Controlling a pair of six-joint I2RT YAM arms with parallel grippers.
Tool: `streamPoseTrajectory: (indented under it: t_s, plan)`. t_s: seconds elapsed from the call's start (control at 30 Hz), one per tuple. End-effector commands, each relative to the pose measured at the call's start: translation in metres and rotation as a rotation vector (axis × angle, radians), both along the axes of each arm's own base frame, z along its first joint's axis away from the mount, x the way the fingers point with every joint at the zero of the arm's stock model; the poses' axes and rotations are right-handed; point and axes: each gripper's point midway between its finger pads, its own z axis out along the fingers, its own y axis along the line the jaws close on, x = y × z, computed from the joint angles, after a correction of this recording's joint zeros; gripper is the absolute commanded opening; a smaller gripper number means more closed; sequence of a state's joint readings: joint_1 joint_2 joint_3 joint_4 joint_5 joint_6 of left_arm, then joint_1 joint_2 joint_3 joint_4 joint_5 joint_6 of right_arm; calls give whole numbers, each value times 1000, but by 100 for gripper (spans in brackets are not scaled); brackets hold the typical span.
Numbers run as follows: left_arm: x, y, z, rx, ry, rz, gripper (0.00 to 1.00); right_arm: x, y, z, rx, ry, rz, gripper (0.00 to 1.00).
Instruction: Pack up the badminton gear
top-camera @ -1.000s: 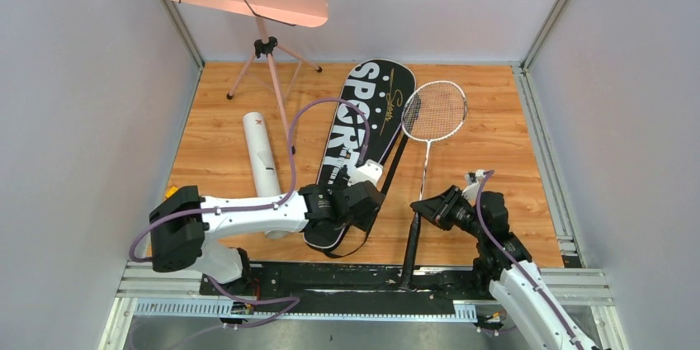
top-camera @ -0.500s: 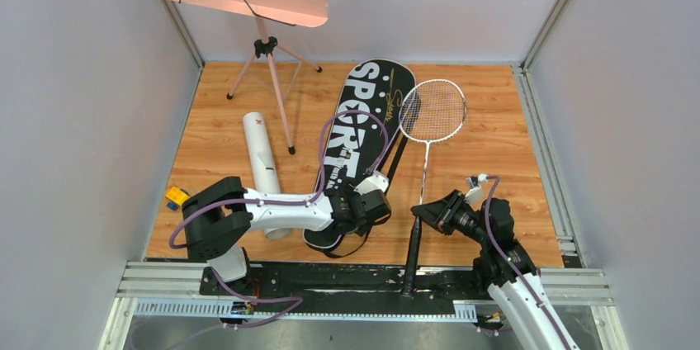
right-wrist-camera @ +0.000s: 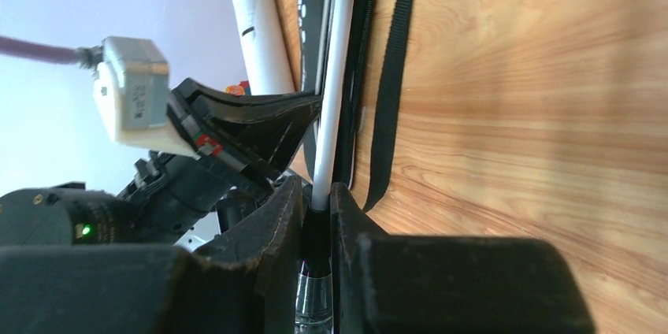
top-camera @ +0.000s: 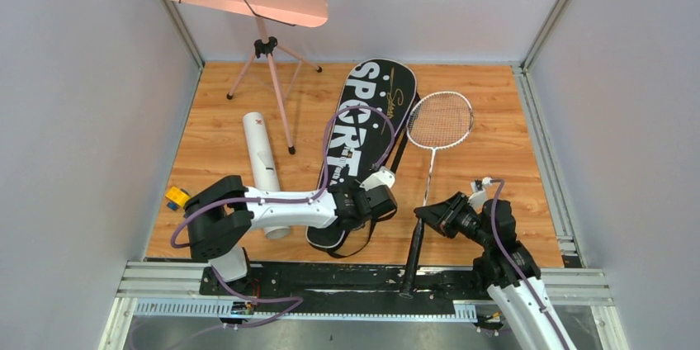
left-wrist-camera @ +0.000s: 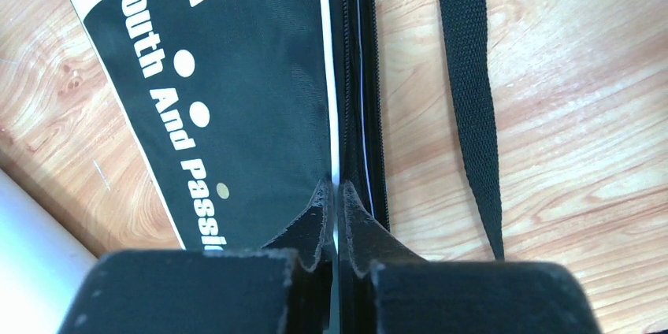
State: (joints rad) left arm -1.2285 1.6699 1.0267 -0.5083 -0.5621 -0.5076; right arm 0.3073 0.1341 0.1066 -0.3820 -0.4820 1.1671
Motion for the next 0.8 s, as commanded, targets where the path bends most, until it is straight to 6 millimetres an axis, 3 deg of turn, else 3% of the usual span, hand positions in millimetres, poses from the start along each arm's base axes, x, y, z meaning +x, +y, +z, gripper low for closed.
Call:
streamPoseTrajectory:
  t_s: [0.0,0.4,0.77]
  plan:
    - [10,-23,23,-86,-31,0,0,-1,-9,-4,-36,80,-66,0]
    - [12,-43,64,-189,-43,-14,0,-16,5,13,21,25,64,0]
    - [5,-48,75,-278,-41,-73,0,-33,14,22,60,-27,180,0]
